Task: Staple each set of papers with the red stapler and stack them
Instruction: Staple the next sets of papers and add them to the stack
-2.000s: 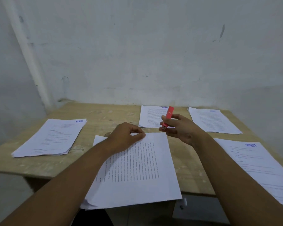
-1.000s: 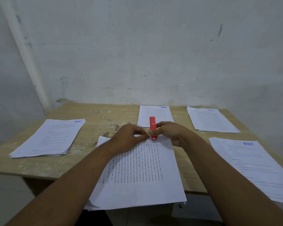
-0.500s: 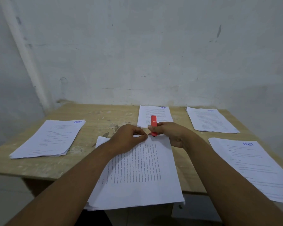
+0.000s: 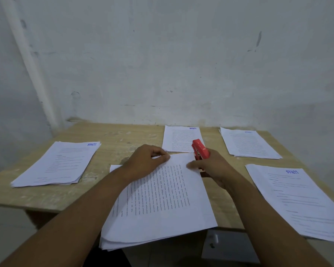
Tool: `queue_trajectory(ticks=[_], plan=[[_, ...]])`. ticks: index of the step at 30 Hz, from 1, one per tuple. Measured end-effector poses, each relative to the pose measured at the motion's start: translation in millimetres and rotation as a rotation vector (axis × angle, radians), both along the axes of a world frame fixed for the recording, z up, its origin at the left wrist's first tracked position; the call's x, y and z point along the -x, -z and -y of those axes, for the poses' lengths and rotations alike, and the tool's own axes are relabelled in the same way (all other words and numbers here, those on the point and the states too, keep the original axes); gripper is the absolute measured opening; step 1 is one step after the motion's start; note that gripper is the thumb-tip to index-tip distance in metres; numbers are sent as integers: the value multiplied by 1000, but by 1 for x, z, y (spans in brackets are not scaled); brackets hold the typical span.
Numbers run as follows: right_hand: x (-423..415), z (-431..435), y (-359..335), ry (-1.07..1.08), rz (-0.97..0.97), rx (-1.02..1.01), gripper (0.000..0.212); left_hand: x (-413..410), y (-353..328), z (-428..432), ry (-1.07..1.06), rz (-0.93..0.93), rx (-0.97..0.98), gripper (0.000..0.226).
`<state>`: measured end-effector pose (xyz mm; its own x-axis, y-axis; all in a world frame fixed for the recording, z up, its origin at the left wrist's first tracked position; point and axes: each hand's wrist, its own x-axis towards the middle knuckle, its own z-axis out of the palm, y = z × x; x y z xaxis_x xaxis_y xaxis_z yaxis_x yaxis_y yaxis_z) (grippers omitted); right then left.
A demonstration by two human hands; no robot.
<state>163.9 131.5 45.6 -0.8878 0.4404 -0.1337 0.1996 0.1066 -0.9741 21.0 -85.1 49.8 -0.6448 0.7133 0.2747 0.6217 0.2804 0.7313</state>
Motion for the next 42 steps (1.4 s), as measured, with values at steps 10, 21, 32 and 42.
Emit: queue_trajectory(ticks=[10,21,32,42], plan=[[-29,8,9,-28,-293,-217,48,-3,-10,10,206,-33,-136,19],[-33,14,13,-65,-337,-348,41,-2,-5,9,214,-99,-154,19],[-21,16,8,381,-374,-56,38,30,-17,41,-255,270,-280,13],[49,116,24,43,-253,233,41,73,-23,101,-582,280,-352,28]])
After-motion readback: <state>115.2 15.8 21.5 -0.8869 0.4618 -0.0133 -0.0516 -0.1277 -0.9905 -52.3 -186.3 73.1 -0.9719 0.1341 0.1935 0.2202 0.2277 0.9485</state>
